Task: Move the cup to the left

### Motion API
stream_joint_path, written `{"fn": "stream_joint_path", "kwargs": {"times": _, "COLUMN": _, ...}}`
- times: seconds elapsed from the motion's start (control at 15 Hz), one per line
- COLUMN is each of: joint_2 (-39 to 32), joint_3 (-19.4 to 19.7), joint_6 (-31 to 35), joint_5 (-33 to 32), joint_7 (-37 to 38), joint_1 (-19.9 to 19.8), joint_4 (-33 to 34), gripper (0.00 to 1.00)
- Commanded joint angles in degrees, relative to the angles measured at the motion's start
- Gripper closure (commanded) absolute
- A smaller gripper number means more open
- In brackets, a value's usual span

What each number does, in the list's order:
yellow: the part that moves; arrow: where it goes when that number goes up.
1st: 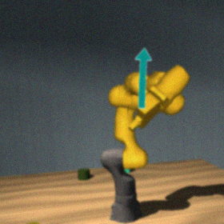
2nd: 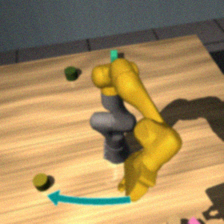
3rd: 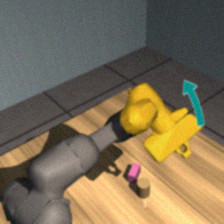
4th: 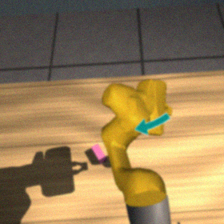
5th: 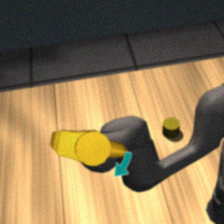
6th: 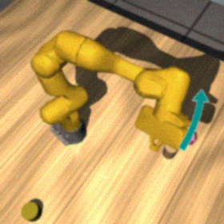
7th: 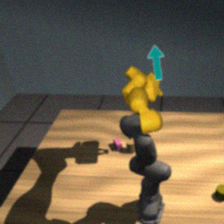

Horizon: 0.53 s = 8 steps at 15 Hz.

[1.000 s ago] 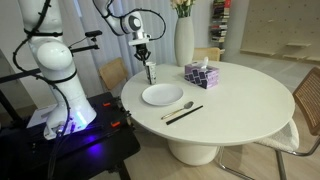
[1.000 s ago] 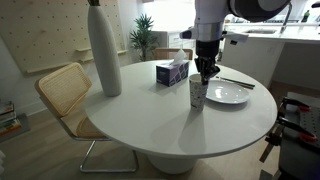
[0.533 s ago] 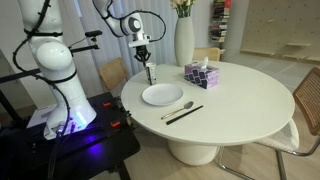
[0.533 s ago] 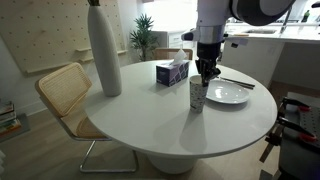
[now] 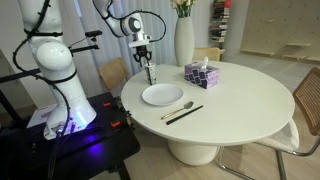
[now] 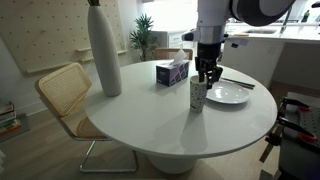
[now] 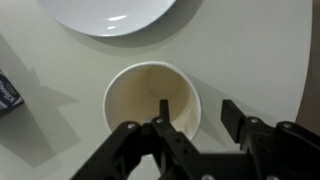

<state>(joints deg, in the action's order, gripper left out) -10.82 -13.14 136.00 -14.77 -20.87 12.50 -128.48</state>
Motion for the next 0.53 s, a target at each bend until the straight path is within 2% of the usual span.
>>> {"fn": "stream_joint_path", "kwargs": {"times": 0.0, "joint_2": 1.3, "joint_3": 0.2, "joint_6": 0.8, "joint_5": -0.8, "joint_7": 0.6, "joint_1": -0.2, "joint_4": -1.1, "gripper": 0.11}}
{"fn": "stream_joint_path", "kwargs": {"times": 0.07, "joint_2": 1.3, "joint_3": 0.3, "joint_6": 0.7, "joint_5": -0.7, "joint_7": 0.5, "joint_1": -0.2, "joint_4": -1.1, "gripper": 0.02}}
{"fn": "stream_joint_path", "kwargs": {"times": 0.13, "joint_2": 1.3, "joint_3": 0.3, "joint_6": 0.7, "joint_5": -0.7, "joint_7": 0.5, "joint_1": -0.2, "joint_4": -1.0, "gripper": 0.0}}
{"fn": "stream_joint_path", "kwargs": {"times": 0.47, "joint_2": 4.8, "joint_3": 0.1, "joint_6": 0.4, "joint_5": -0.7, "joint_7": 0.8, "joint_1": 0.1, "joint_4": -0.7, "gripper": 0.0}}
